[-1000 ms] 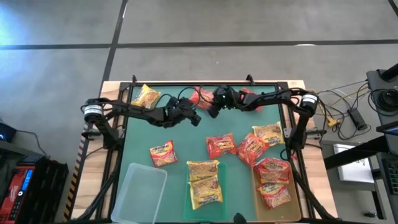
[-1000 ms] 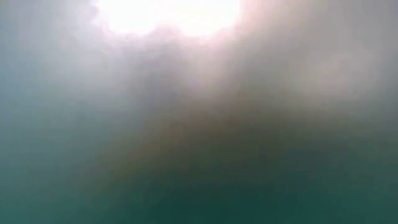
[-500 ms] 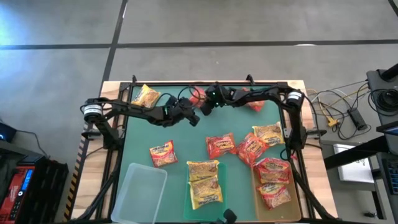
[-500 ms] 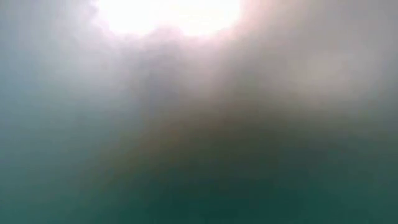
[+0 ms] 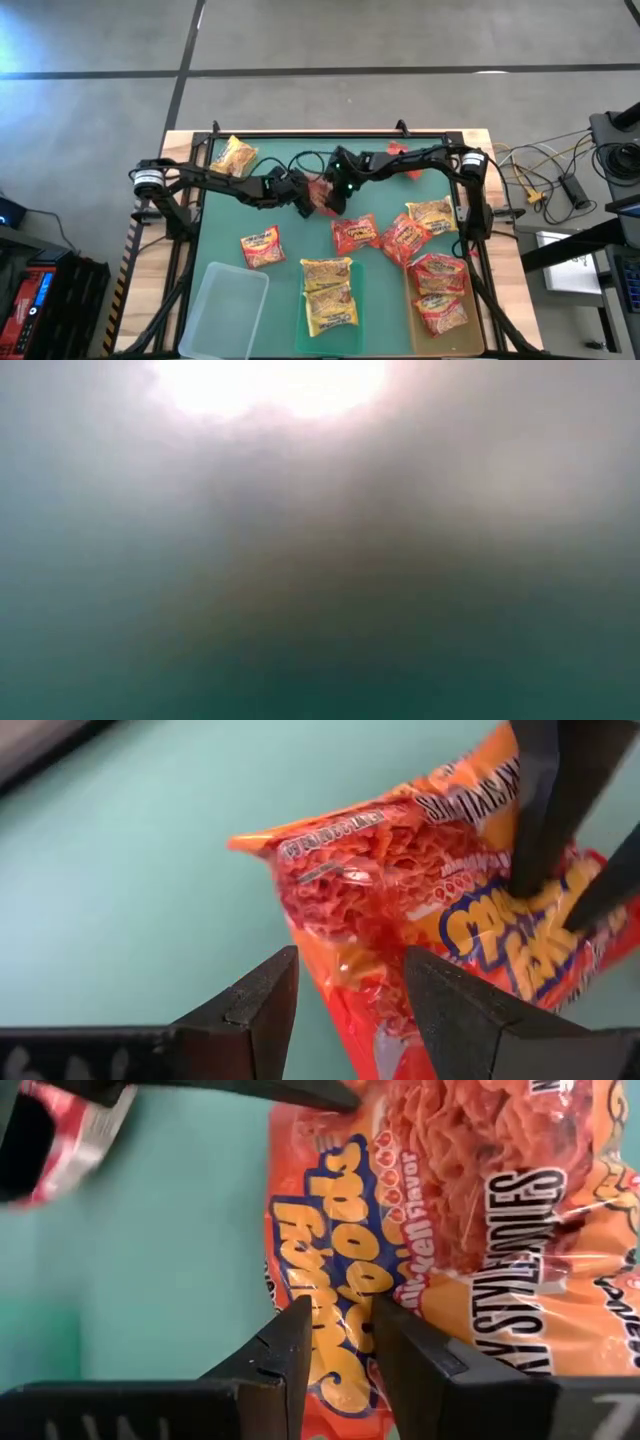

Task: Sort Maruchan noodles
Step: Put the orange noodle pack into the white bin

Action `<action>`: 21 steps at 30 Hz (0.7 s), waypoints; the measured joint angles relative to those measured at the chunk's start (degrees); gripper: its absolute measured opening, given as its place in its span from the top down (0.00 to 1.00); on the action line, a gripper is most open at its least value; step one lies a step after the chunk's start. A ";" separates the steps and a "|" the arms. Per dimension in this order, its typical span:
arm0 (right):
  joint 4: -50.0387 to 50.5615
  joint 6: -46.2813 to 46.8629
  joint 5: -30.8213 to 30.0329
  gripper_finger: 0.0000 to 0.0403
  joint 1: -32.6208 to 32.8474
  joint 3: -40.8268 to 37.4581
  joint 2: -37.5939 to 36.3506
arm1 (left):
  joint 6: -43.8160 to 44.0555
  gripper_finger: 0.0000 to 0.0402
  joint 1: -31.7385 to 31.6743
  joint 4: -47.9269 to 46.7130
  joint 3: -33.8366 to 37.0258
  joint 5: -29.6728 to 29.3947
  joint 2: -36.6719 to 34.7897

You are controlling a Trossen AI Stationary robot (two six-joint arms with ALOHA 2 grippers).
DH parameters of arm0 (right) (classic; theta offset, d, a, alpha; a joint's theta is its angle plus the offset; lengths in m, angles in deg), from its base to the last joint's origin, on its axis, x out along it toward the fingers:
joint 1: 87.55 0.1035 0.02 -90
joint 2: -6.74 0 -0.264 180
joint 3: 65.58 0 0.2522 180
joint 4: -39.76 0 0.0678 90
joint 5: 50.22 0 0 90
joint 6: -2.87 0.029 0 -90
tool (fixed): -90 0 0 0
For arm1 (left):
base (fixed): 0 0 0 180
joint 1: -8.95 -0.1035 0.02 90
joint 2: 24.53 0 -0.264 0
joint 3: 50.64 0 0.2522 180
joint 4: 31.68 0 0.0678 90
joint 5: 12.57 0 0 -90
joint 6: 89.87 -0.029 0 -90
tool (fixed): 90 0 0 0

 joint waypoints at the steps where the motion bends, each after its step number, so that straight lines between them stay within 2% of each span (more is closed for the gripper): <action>1: 1.01 -1.33 0.05 0.75 0.50 0.00 -0.32 | 0.30 0.58 0.59 0.17 0.40 1.12 -0.07; 4: 3.90 -6.23 0.25 0.75 1.30 0.00 -0.88 | 1.56 0.58 2.51 0.72 1.73 3.65 -0.68; 10: 6.27 -13.81 -2.27 0.75 1.27 0.00 -1.19 | 6.31 0.58 6.05 4.15 5.77 3.59 -4.85; 15: 7.22 -18.43 -3.54 0.75 1.18 0.00 -2.21 | 11.07 0.58 7.73 19.31 13.90 3.49 -8.54; 18: 9.22 -19.77 -4.37 0.75 1.27 0.00 -3.57 | 13.97 0.58 7.68 31.21 19.47 2.83 -8.76; 21: 12.56 -19.92 -4.46 0.75 1.27 -0.11 -5.76 | 16.29 0.58 7.60 38.54 23.35 2.63 -8.83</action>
